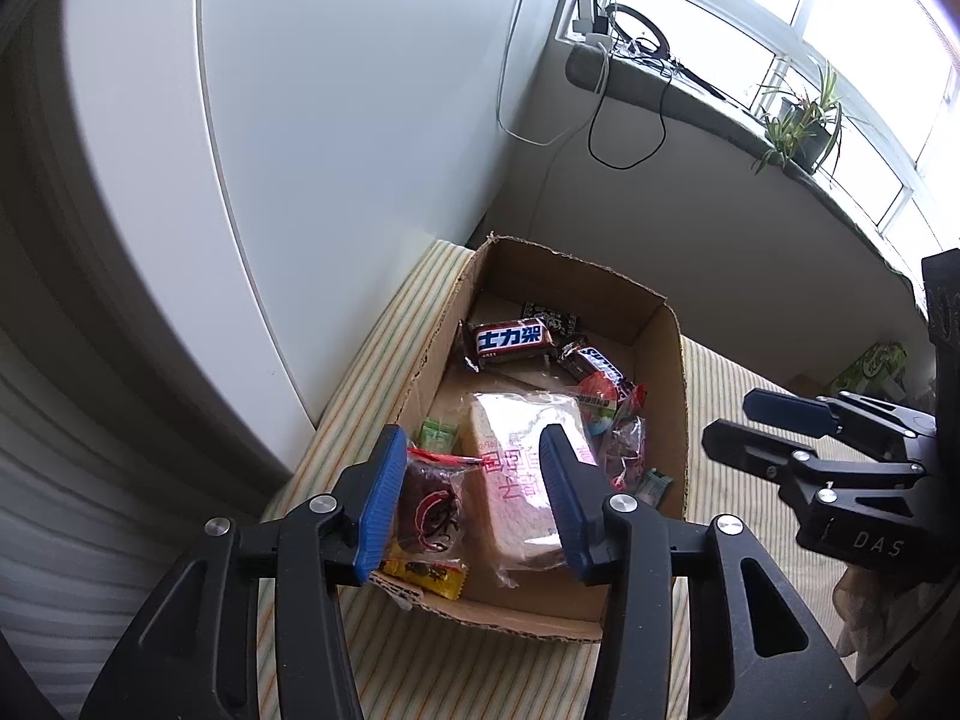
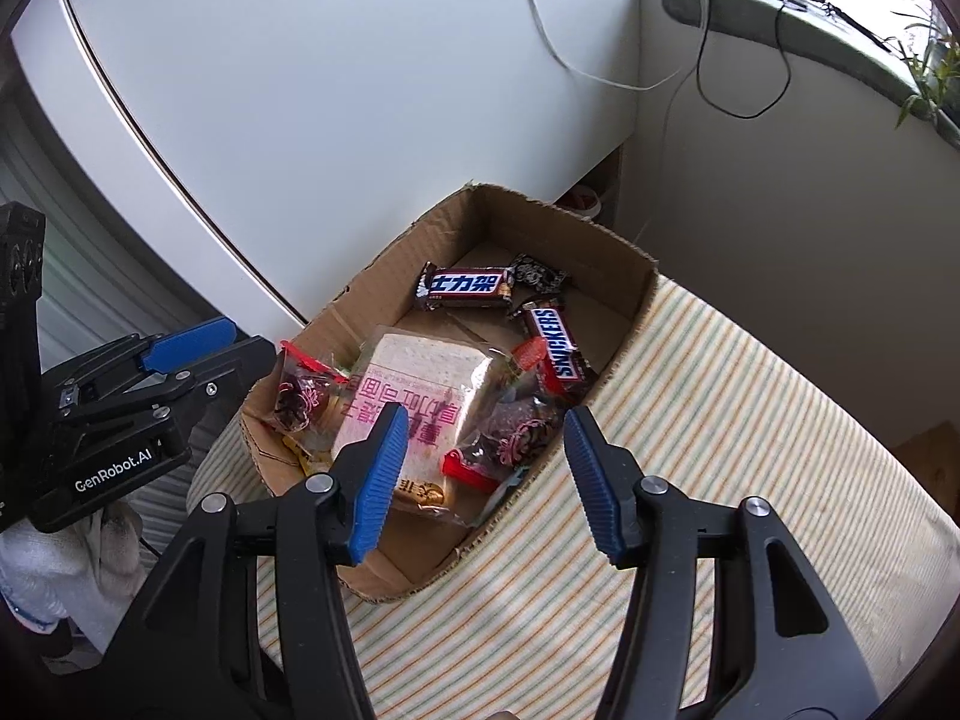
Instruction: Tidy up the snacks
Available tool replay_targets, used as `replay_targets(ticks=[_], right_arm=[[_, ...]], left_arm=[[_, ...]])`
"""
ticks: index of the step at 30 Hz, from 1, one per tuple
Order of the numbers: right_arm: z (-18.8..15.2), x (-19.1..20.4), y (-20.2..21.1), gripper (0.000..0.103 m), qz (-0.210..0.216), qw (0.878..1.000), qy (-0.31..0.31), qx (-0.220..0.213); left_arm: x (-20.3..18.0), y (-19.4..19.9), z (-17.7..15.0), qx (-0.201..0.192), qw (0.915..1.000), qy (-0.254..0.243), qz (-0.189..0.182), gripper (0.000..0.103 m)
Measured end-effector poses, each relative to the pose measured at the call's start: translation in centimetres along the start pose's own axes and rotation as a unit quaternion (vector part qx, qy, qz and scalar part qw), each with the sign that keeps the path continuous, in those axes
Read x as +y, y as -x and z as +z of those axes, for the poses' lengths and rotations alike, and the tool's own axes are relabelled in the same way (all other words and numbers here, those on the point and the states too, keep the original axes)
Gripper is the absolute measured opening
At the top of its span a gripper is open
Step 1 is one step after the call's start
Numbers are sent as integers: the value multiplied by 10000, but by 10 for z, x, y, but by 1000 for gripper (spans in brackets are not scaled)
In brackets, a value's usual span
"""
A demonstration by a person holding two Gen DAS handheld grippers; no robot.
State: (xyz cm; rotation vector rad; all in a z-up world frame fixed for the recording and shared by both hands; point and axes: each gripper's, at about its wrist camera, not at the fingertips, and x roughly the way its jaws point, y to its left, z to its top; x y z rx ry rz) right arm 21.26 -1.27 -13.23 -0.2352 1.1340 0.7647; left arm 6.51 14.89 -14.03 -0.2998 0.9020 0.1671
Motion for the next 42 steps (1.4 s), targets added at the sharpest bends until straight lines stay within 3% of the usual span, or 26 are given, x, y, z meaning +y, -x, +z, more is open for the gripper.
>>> replay_targets(ticks=[19, 24, 26, 30, 37, 42], right_arm=[[-36, 10, 67, 58, -507, 9966, -44, -652], [-50, 2, 82, 74, -605, 9948, -263, -773], [-56, 1, 87, 74, -723, 9939, -242, -802], [-65, -3, 91, 74, -762, 9937, -334, -754], [-72, -8, 100, 74, -720, 9932, -472, -778], [-74, -7, 104, 74, -741, 9926, -492, -829]], left_arm=[[-22, 53, -19, -469, 9980, -49, 420, 45], [-29, 69, -24, -627, 9958, -123, 658, 45], [-31, 73, -26, -603, 9955, -139, 711, 46], [-33, 77, -29, -558, 9960, -125, 686, 59], [-40, 83, -32, -560, 9959, -138, 696, 60], [-45, 84, -36, -538, 9961, -160, 676, 67]])
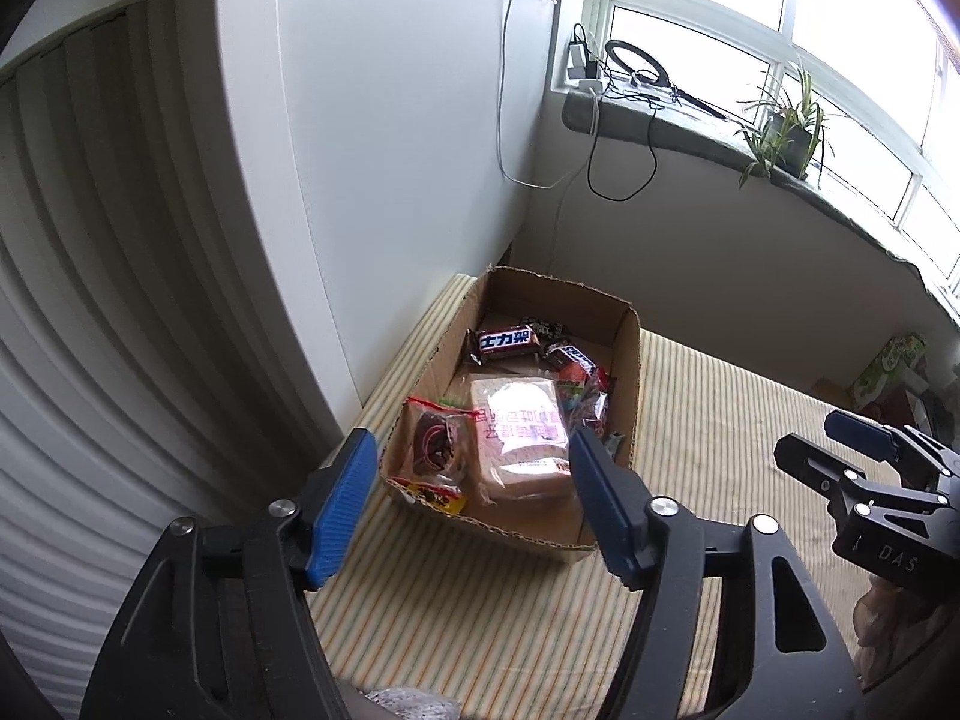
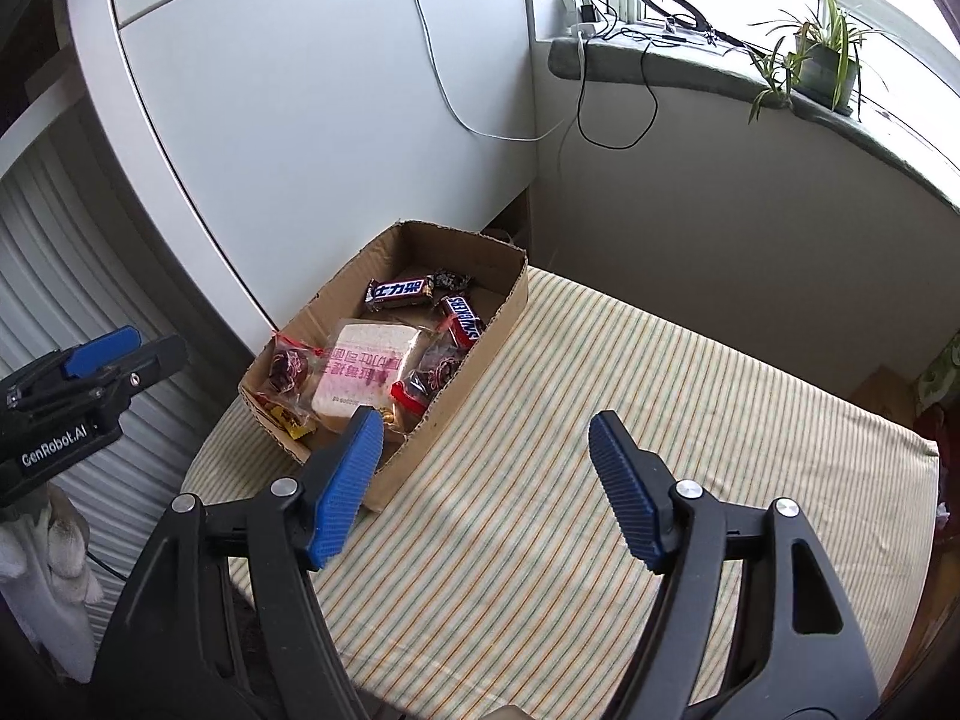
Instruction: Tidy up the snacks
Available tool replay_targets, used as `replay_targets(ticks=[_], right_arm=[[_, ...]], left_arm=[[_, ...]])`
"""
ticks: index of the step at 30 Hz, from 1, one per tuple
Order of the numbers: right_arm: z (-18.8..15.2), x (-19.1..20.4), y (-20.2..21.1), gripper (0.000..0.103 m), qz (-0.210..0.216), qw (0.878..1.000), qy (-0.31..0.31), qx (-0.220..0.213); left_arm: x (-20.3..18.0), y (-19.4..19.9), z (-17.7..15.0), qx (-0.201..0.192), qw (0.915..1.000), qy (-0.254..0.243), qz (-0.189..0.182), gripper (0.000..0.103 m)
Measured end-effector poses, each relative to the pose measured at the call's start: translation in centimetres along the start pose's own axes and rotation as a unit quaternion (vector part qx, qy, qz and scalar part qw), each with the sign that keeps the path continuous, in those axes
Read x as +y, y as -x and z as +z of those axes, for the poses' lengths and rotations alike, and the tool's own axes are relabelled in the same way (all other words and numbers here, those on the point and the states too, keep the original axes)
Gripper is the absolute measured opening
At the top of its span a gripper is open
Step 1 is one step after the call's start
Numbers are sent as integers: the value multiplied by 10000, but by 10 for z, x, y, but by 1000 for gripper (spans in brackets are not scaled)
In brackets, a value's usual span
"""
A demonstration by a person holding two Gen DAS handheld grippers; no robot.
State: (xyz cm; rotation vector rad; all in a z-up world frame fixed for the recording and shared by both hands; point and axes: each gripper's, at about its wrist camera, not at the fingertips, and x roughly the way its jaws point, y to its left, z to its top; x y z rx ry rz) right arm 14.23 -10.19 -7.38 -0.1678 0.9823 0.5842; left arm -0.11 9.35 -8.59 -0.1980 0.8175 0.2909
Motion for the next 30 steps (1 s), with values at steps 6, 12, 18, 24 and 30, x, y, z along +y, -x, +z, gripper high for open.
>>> replay_targets(ticks=[6, 12, 18, 24, 30], right_arm=[[-1, 1, 1, 74, -1, 10000, -27, -23], [-1, 0, 0, 74, 27, 10000, -71, -2], [-2, 0, 1, 74, 41, 10000, -60, -12], [-2, 0, 1, 74, 37, 10000, -81, -6], [-3, -1, -1, 74, 72, 9999, -74, 37]], left_arm=[[-1, 1, -2, 30, 10000, -4, 13, 67], [0, 1, -2, 40, 10000, 24, 22, 68], [-1, 0, -2, 51, 10000, 28, -1, 68], [-1, 0, -3, 59, 10000, 36, -2, 68], [-2, 0, -2, 68, 10000, 26, -10, 68]])
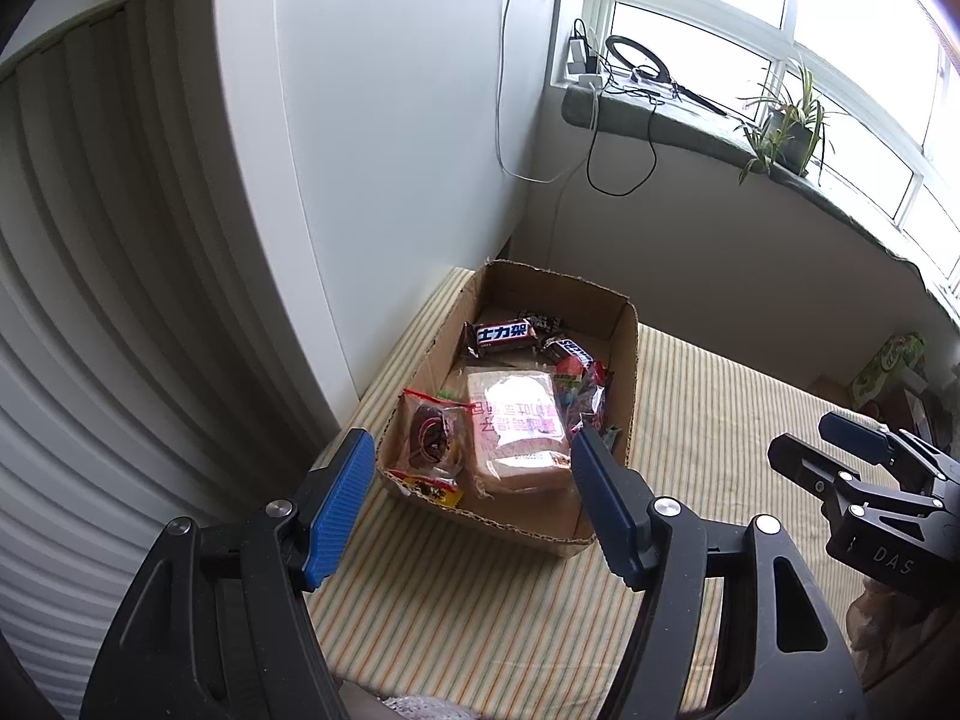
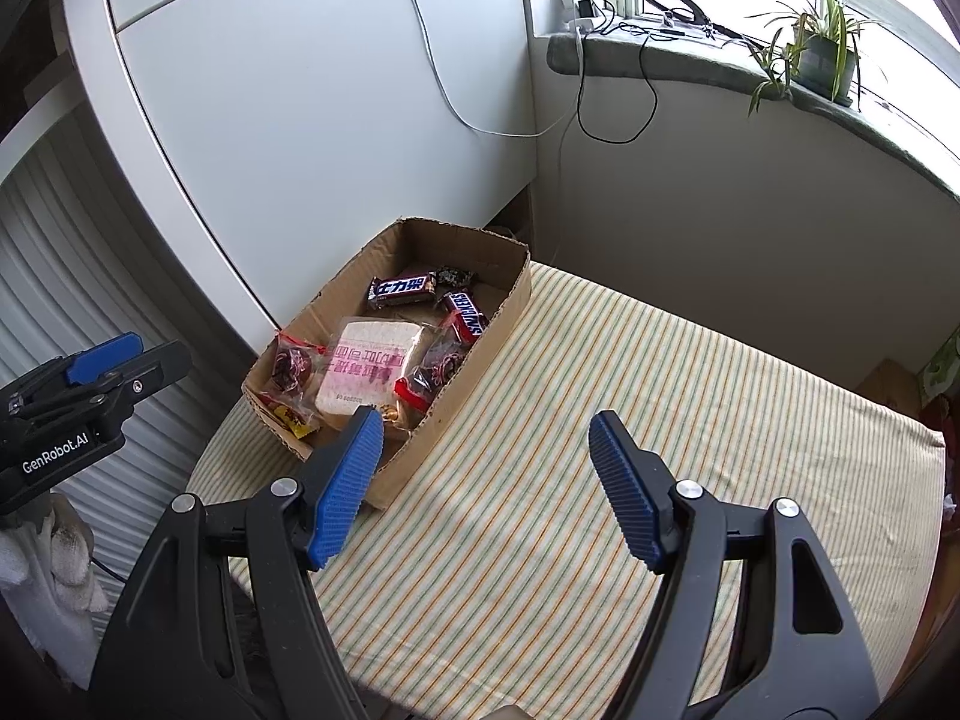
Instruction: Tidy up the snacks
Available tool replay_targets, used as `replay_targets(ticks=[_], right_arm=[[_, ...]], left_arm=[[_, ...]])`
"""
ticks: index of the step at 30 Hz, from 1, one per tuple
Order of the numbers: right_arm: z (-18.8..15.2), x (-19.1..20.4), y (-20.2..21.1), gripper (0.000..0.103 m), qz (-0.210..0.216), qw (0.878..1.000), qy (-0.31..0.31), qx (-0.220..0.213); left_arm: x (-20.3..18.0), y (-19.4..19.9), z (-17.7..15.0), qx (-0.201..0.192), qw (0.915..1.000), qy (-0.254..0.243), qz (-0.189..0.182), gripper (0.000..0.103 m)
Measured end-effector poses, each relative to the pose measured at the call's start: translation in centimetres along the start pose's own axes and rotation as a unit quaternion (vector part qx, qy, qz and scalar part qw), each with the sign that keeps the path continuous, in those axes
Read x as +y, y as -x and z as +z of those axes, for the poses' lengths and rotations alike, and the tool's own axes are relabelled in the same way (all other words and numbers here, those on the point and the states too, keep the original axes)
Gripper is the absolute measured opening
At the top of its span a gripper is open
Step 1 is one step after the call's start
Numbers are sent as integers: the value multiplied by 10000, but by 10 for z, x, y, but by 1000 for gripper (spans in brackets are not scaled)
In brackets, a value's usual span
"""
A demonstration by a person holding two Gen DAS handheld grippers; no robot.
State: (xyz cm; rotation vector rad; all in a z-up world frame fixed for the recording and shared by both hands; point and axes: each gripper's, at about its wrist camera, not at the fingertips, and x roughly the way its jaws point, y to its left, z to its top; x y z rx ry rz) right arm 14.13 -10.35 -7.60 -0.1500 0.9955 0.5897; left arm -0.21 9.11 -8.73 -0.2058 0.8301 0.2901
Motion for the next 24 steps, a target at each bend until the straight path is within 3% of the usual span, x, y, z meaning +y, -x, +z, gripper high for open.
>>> replay_targets(ticks=[24], right_arm=[[-7, 0, 1, 74, -49, 10000, -48, 16]], left_arm=[[-1, 3, -2, -73, 10000, -57, -22, 68]])
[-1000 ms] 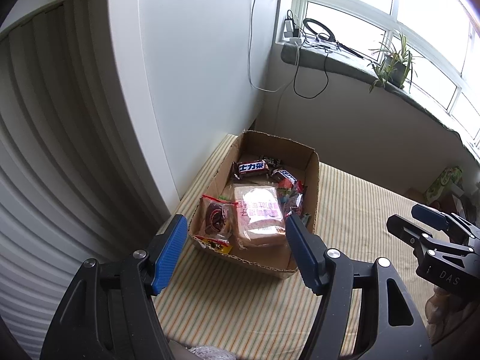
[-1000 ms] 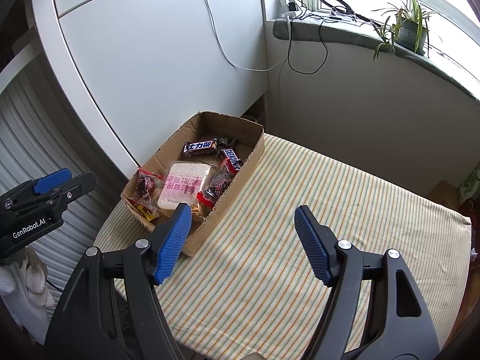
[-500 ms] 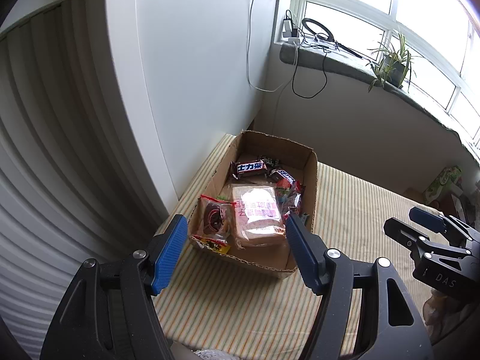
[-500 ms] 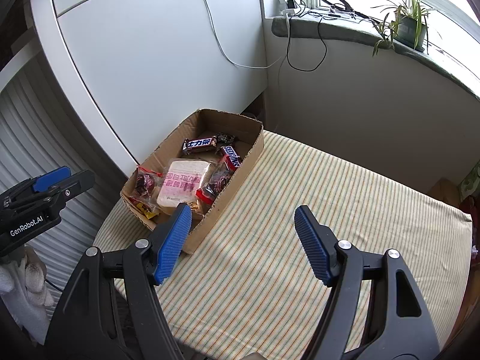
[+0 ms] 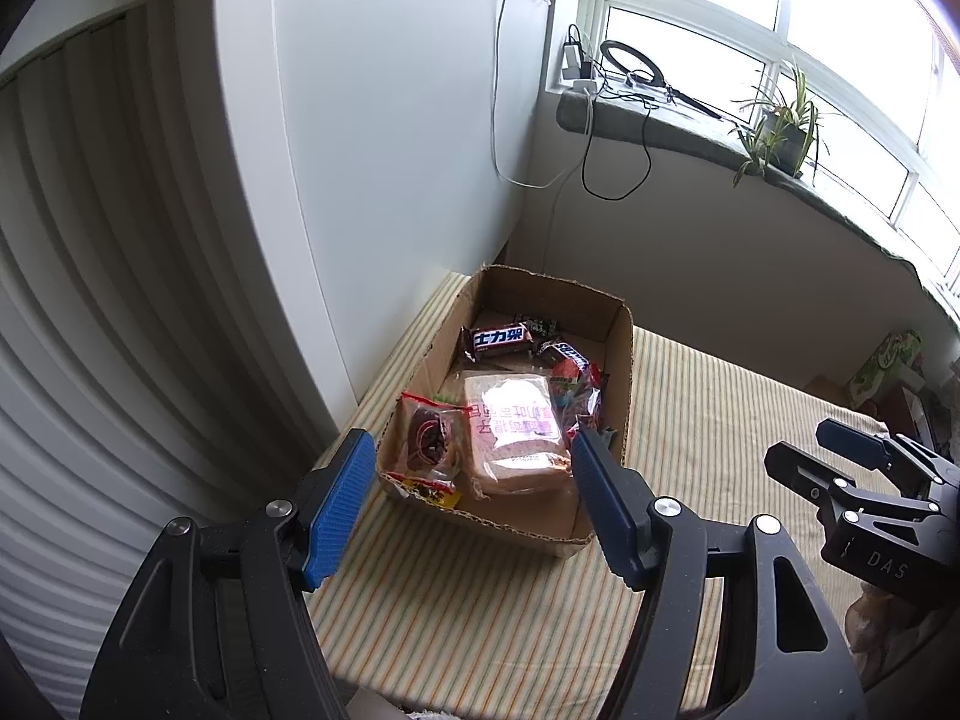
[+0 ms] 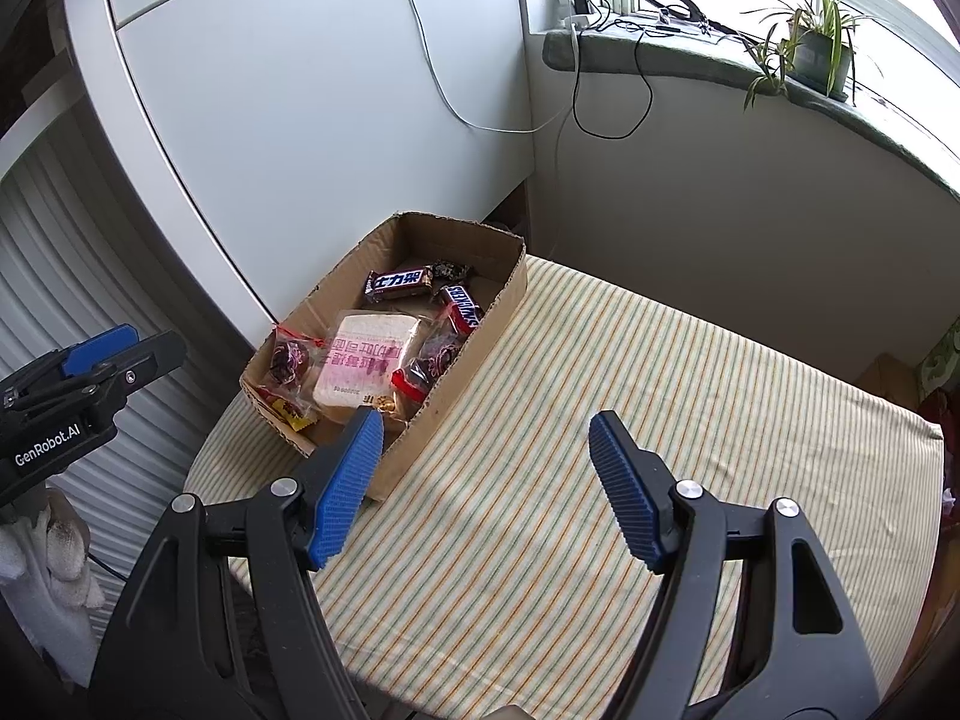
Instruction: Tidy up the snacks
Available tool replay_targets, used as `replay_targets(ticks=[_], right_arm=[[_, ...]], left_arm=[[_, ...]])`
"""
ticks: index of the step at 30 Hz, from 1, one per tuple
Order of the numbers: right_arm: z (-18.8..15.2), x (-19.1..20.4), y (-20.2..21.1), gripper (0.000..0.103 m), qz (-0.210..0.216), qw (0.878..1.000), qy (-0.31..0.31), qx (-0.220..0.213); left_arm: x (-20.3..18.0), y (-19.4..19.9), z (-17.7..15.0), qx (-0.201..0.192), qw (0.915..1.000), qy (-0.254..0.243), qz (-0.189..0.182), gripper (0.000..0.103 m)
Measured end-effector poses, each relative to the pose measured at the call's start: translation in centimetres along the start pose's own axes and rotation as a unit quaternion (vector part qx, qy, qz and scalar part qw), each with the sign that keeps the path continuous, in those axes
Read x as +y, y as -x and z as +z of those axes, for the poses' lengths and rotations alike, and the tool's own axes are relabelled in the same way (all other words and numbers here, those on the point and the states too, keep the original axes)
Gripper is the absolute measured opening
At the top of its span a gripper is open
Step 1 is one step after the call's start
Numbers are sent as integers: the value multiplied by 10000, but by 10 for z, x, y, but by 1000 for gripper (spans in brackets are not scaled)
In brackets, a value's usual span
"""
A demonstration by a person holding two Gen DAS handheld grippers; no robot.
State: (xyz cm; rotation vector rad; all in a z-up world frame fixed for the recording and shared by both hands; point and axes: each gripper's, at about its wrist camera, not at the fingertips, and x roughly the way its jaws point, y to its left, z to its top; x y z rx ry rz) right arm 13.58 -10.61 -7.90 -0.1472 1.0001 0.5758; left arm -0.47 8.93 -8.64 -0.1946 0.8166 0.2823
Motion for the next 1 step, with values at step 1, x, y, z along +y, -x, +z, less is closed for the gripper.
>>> replay_targets(ticks=[1], right_arm=[[-1, -1, 0, 74, -1, 10000, -21, 3]], left_arm=[[0, -1, -1, 19, 10000, -8, -10, 68]])
